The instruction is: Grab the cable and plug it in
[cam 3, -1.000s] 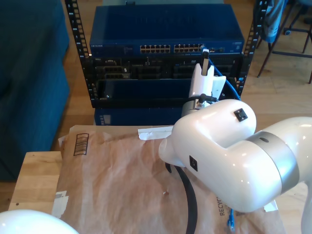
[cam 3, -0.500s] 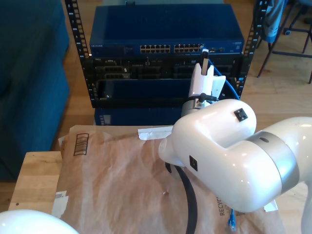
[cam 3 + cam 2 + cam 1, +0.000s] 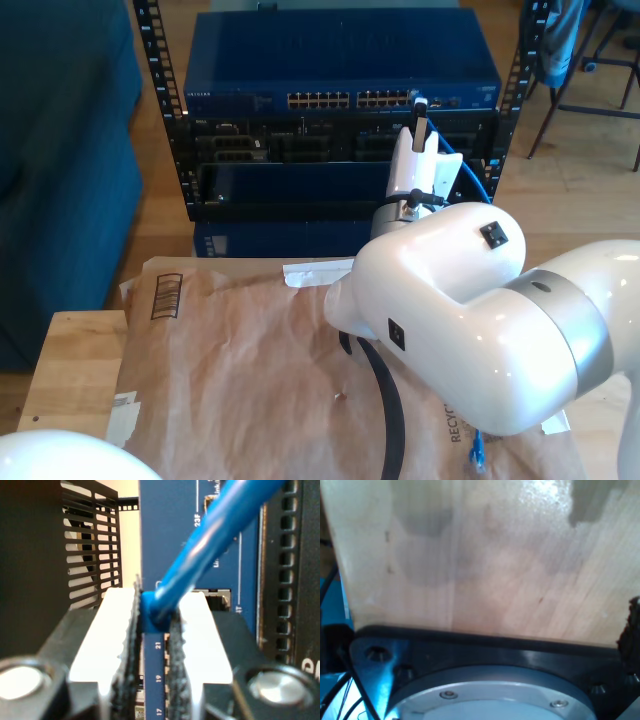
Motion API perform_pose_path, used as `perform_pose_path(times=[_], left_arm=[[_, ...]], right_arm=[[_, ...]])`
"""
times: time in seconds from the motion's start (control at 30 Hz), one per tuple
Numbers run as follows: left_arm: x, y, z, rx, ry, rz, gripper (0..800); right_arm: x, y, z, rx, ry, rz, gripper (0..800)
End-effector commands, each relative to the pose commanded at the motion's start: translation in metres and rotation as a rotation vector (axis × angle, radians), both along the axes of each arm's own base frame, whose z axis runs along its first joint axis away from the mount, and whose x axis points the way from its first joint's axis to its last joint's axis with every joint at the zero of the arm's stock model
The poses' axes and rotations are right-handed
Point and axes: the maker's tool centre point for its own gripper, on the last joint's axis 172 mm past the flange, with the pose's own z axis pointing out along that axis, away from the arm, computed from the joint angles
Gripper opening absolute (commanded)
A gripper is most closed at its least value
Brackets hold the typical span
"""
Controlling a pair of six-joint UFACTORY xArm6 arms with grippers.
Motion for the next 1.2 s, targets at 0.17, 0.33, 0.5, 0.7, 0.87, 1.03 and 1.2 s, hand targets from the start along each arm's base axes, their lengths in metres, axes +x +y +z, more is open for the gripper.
perform_pose_path(times=[0.17,0.33,0.5,0.7,0.87,1.03,1.2], left_arm=[[0.000,0.000,0.000,0.000,0.000,0.000,800],[0.000,0.000,0.000,0.000,0.000,0.000,800],[0.000,0.000,0.000,0.000,0.000,-0.002,800],[0.000,0.000,0.000,0.000,0.000,0.000,800],[0.000,0.000,0.000,0.000,0.000,0.000,800],[0.000,0.000,0.000,0.002,0.000,0.000,800],[0.000,0.000,0.000,0.000,0.000,0.000,800]], right_arm=[[0.000,0.000,-0.004,-0.003,0.005,0.000,0],[0.001,0.000,-0.003,-0.001,0.001,-0.002,0],[0.002,0.000,-0.004,0.001,0.001,-0.001,0],[0.004,0.001,0.002,0.007,-0.011,-0.001,0],[0.004,0.001,0.003,0.007,-0.014,0.000,0],[0.004,0.002,-0.004,0.002,-0.004,0.000,0],[0.006,0.002,-0.009,0.003,0.007,0.003,0]])
